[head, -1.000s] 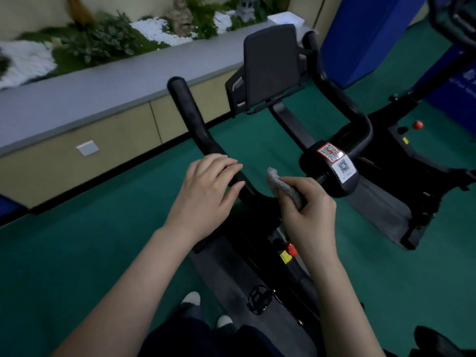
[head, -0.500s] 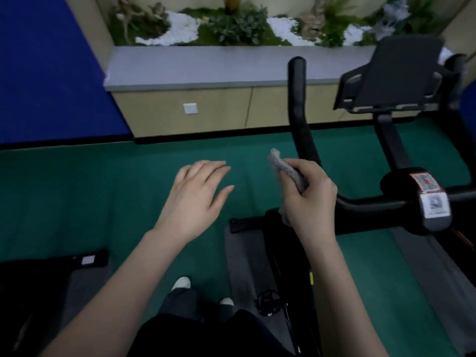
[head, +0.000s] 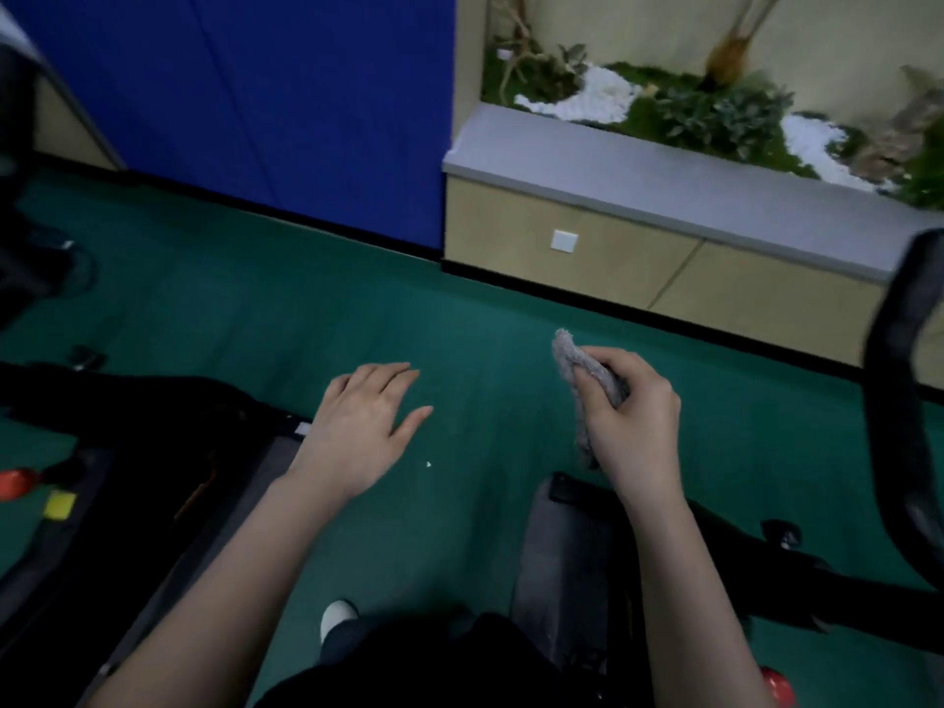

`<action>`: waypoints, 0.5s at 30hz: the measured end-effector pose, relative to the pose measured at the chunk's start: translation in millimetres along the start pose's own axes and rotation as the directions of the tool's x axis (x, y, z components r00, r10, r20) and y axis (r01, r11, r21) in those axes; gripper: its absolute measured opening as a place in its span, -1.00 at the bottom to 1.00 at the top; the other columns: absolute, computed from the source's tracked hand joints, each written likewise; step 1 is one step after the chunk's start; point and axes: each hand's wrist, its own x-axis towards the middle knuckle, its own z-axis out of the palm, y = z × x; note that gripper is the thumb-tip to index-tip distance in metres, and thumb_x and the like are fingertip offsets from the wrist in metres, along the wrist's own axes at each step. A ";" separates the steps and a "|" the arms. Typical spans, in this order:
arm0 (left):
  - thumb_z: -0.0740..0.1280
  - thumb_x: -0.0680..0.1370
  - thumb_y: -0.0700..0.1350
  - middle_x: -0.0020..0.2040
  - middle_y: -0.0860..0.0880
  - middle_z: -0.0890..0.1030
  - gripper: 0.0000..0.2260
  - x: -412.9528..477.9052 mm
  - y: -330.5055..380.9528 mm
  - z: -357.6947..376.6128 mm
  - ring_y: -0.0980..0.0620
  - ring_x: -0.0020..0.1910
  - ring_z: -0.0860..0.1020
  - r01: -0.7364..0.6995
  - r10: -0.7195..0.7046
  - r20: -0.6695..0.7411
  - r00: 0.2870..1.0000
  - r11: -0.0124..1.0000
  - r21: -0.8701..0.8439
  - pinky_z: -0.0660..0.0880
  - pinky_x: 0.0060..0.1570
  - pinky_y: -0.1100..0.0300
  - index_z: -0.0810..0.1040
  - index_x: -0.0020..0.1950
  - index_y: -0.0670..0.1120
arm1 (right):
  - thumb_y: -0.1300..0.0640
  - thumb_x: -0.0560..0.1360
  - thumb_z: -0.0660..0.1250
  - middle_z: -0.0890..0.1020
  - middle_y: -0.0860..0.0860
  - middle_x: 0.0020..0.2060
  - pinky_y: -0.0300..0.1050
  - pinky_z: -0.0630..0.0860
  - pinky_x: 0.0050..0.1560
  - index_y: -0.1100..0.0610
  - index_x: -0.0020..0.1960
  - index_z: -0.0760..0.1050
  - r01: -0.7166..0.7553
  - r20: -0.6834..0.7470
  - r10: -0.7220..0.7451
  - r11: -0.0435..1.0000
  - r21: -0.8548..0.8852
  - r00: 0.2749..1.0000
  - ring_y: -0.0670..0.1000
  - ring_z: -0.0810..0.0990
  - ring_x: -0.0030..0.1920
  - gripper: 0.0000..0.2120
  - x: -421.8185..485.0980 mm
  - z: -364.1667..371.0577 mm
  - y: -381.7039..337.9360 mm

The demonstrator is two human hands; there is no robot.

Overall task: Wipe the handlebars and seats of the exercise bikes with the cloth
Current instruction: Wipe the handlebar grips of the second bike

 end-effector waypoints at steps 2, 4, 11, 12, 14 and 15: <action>0.13 0.61 0.16 0.44 0.05 0.36 -0.53 -15.4 -37.2 -2.6 0.04 0.43 0.27 0.078 -0.078 0.002 0.997 0.997 0.008 0.16 0.37 0.10 0.34 0.45 -0.04 | 0.31 0.48 0.34 0.65 0.02 -0.12 -0.58 0.34 -0.24 0.10 -0.05 0.63 0.024 0.064 -0.024 1.000 0.005 0.998 -0.25 0.55 -0.18 -0.84 -2.1 32.1 -16.6; 0.12 0.61 0.17 0.44 0.05 0.36 -0.53 -32.6 -73.1 -3.3 0.04 0.43 0.27 0.168 -0.168 0.009 0.986 0.986 0.005 0.17 0.38 0.09 0.33 0.46 -0.03 | 0.31 0.49 0.34 0.64 0.04 -0.12 -0.59 0.34 -0.33 0.10 -0.05 0.62 0.049 0.145 -0.052 0.998 0.027 0.988 -0.30 0.54 -0.22 -0.84 -6.5 64.5 -34.5; 0.08 0.62 0.18 0.40 0.10 0.39 -0.56 -102.0 -182.1 4.8 0.06 0.41 0.27 0.376 -0.372 0.094 0.924 0.926 -0.025 0.18 0.36 0.11 0.36 0.42 0.01 | 0.34 0.50 0.33 0.63 0.07 -0.08 -0.60 0.32 -0.42 0.13 -0.04 0.62 0.146 0.342 -0.154 0.988 0.050 0.927 -0.41 0.51 -0.33 -0.84 -36.3 167.0 -91.8; 0.07 0.62 0.18 0.40 0.09 0.39 -0.56 -111.6 -194.7 5.8 0.06 0.41 0.28 0.395 -0.391 0.101 0.915 0.918 -0.026 0.19 0.36 0.11 0.36 0.41 0.01 | 0.34 0.50 0.33 0.62 0.08 -0.08 -0.60 0.32 -0.43 0.14 -0.04 0.62 0.152 0.362 -0.162 0.987 0.056 0.918 -0.40 0.51 -0.33 -0.84 -41.0 179.1 -98.4; 0.06 0.62 0.19 0.39 0.08 0.40 -0.56 -130.6 -217.9 8.4 0.06 0.40 0.28 0.436 -0.432 0.105 0.896 0.900 -0.024 0.19 0.35 0.12 0.38 0.40 0.00 | 0.35 0.49 0.33 0.62 0.08 -0.08 -0.59 0.32 -0.45 0.13 -0.04 0.61 0.163 0.401 -0.176 0.984 0.066 0.899 -0.39 0.51 -0.31 -0.84 -51.0 202.4 -111.4; 0.06 0.62 0.19 0.39 0.08 0.40 -0.56 -139.9 -228.8 9.8 0.06 0.40 0.28 0.459 -0.454 0.103 0.885 0.888 -0.032 0.19 0.35 0.12 0.38 0.39 0.00 | 0.35 0.49 0.34 0.62 0.08 -0.08 -0.59 0.33 -0.45 0.12 -0.05 0.61 0.171 0.418 -0.184 0.983 0.067 0.890 -0.39 0.51 -0.29 -0.83 -56.0 214.3 -117.6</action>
